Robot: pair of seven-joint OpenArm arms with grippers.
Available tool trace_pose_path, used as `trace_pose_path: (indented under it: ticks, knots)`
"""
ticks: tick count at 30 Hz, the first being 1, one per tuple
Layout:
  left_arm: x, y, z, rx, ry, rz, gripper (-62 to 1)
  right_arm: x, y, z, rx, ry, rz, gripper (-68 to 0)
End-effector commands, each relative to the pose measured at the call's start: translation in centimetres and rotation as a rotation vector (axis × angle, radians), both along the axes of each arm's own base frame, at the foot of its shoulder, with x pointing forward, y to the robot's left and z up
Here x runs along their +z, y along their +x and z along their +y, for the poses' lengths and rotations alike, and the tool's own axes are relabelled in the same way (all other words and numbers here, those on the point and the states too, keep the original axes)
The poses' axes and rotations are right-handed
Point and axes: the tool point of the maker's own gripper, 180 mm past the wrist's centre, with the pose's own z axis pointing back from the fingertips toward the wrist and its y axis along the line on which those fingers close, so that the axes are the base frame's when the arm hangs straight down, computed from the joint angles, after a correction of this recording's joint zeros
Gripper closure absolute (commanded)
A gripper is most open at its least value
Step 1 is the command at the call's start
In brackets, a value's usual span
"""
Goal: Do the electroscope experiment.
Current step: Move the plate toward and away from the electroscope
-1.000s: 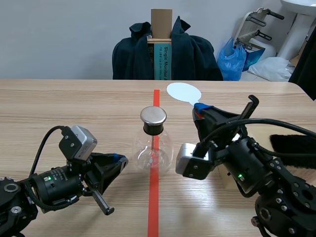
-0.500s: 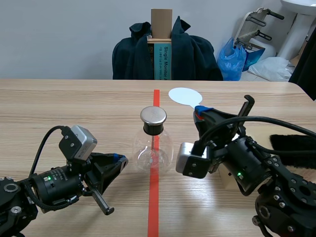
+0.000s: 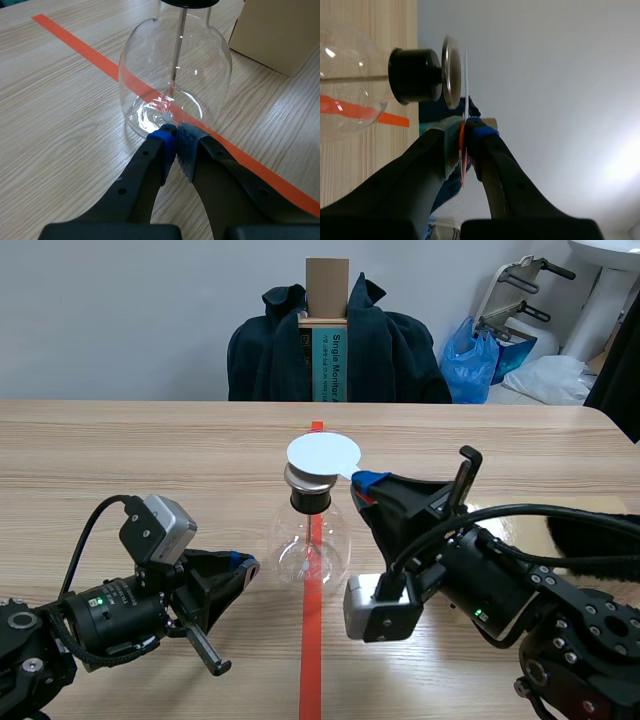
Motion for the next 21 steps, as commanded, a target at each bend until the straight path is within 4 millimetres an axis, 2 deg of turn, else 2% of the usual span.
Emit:
trace_pose_path:
  ticks: [1, 11, 21]
  knots:
    - [0.92, 0.28, -0.3, -0.007, -0.023, -0.021, -4.1, 0.68, 0.48, -0.22, 0.009, -0.011, -0.036, -0.7]
    - [0.92, 0.28, -0.3, -0.007, -0.023, -0.021, -4.1, 0.59, -0.37, 0.48, 0.068, -0.036, -0.059, -0.7]
    - [0.92, 0.28, -0.3, -0.007, -0.023, -0.021, -4.1, 1.04, 0.4, -0.2, 0.01, -0.025, -0.081, -0.7]
